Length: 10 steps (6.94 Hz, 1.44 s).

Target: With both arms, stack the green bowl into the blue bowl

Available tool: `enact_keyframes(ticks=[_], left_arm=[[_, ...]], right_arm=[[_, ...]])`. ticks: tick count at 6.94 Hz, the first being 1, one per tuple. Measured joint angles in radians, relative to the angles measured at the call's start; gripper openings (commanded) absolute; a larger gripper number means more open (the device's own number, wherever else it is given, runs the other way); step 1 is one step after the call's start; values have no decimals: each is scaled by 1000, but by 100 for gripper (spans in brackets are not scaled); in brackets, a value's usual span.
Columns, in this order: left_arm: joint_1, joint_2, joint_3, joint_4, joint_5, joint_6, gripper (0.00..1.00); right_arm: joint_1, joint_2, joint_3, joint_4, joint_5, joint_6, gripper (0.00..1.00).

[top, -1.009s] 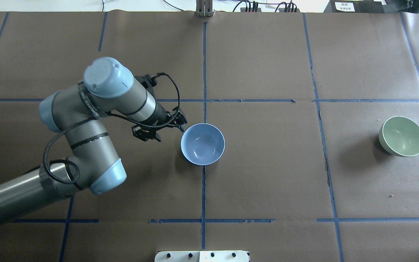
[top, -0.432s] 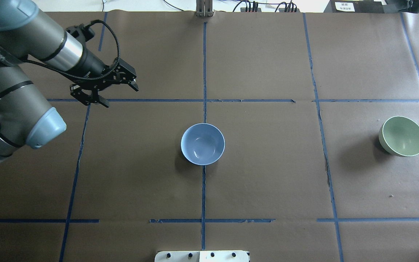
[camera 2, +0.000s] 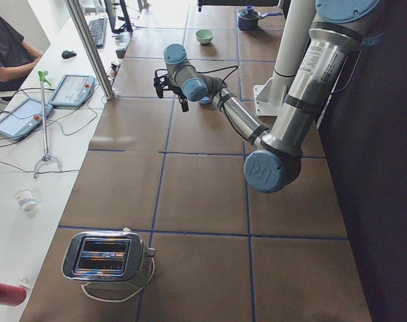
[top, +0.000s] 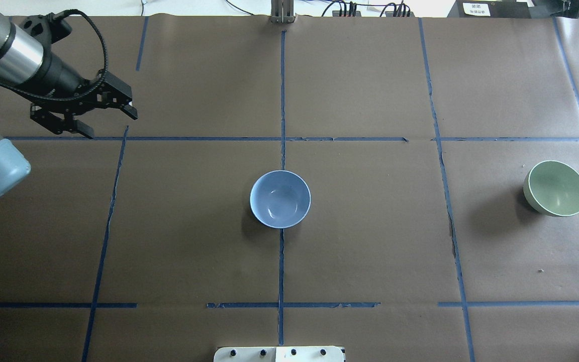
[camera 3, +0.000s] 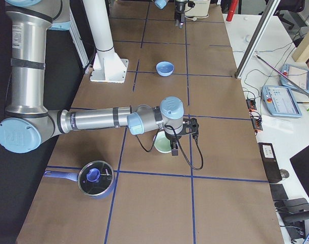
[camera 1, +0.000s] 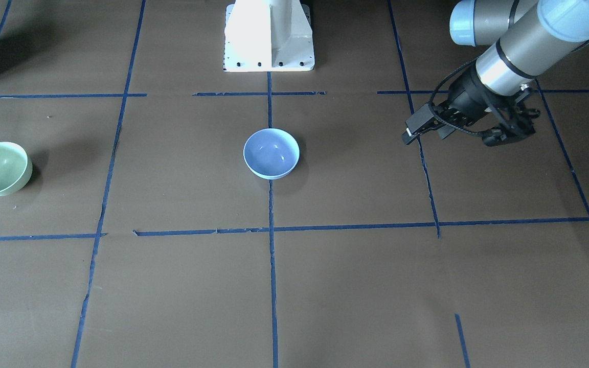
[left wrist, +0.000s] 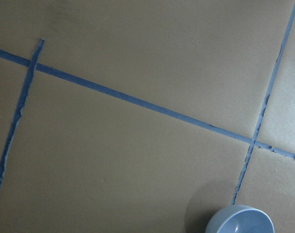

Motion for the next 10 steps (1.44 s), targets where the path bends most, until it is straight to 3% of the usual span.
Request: enact_keyframes(ticks=[3,4,6,7,8,9,10], left_arm=[[-72,97,-112,139,2,171,100],[-77,107,-119,146,3,182,100],[-79,119,-120,150,4,187,100],[-79,123,-119,150,4,187,100],[-79,125,-118,150,4,187,100],[-78,126,-116,149,4,187,100],[-77,127,-114,150,4,187,100]], right_arm=[[-142,-20,-209,404,-17,235,97],[-174,-21,-237,454,-31,272,90],[-201,-19,-265,478,-42,291,89],[-212,-16,-270,479,-43,293,63],[-222,-14,-272,480,-43,300,25],[-226,-11,-272,480,-42,317,0],[-228,-10,-272,480,-38,331,0]])
